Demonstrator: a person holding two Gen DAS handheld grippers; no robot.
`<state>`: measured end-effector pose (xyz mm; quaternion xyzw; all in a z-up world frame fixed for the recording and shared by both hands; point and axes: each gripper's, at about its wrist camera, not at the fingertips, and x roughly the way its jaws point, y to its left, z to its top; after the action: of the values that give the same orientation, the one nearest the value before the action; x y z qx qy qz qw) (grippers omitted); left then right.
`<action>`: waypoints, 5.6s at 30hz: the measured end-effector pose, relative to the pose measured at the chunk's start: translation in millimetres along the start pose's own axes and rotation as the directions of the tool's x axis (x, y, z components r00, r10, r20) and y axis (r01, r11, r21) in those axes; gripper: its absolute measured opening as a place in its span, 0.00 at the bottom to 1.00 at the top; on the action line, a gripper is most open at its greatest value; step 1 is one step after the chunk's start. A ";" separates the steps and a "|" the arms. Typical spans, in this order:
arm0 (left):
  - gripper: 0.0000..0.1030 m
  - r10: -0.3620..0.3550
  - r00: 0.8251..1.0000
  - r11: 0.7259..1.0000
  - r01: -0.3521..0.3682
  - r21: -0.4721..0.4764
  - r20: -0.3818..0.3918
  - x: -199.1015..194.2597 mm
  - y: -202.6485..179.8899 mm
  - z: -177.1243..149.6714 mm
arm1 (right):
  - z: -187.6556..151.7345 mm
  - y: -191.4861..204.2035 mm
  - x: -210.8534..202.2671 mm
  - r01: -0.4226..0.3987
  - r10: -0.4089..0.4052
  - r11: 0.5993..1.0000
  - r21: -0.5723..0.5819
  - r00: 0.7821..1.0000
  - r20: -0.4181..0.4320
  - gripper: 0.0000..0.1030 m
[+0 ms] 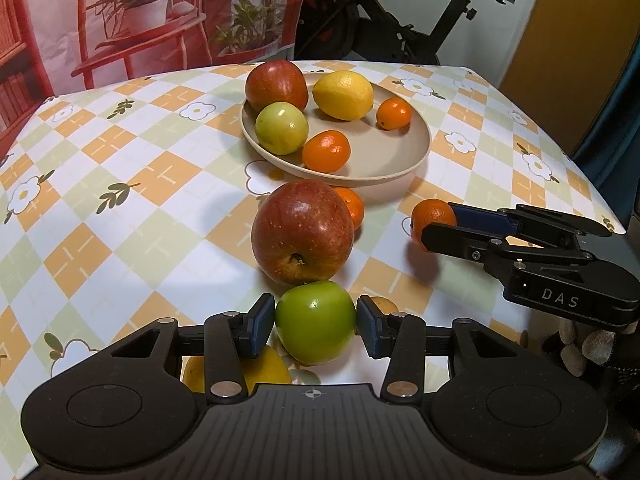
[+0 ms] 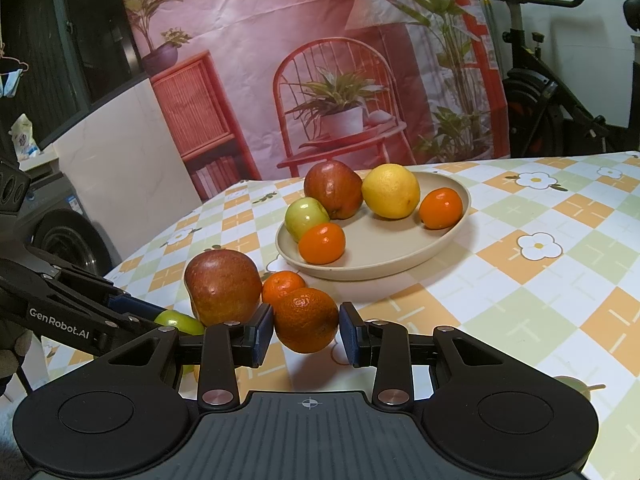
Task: Organize fruits
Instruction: 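Carry the tangerine to the plate with the right gripper while the left gripper carries the green apple there, then lower and release the tangerine with the right gripper while the left gripper releases the green apple on the plate, then withdraw both open grippers from the plate toward the remaining fruit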
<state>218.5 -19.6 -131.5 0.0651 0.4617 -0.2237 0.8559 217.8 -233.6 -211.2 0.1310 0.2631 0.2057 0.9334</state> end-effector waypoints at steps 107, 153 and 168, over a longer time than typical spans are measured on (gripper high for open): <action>0.46 0.070 0.991 0.980 -0.089 0.176 0.110 88.5 -24.7 138.1 | 147.9 -110.9 136.6 0.120 -0.119 0.993 -0.003 0.980 -0.161 0.36; 0.96 0.301 0.906 0.953 -0.276 -0.126 0.297 -98.9 23.4 60.6 | 87.4 12.9 -12.5 0.194 -0.212 0.970 0.144 0.970 0.123 1.00; 1.00 0.288 0.922 0.953 -0.250 -0.171 0.258 -93.6 35.6 25.9 | 31.8 45.7 0.8 0.178 -0.178 0.984 0.031 0.984 -0.004 1.00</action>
<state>209.7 34.1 -43.6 0.0378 0.3365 -0.0790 0.9376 221.4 -197.3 -169.1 0.1212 0.2775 0.1174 0.9458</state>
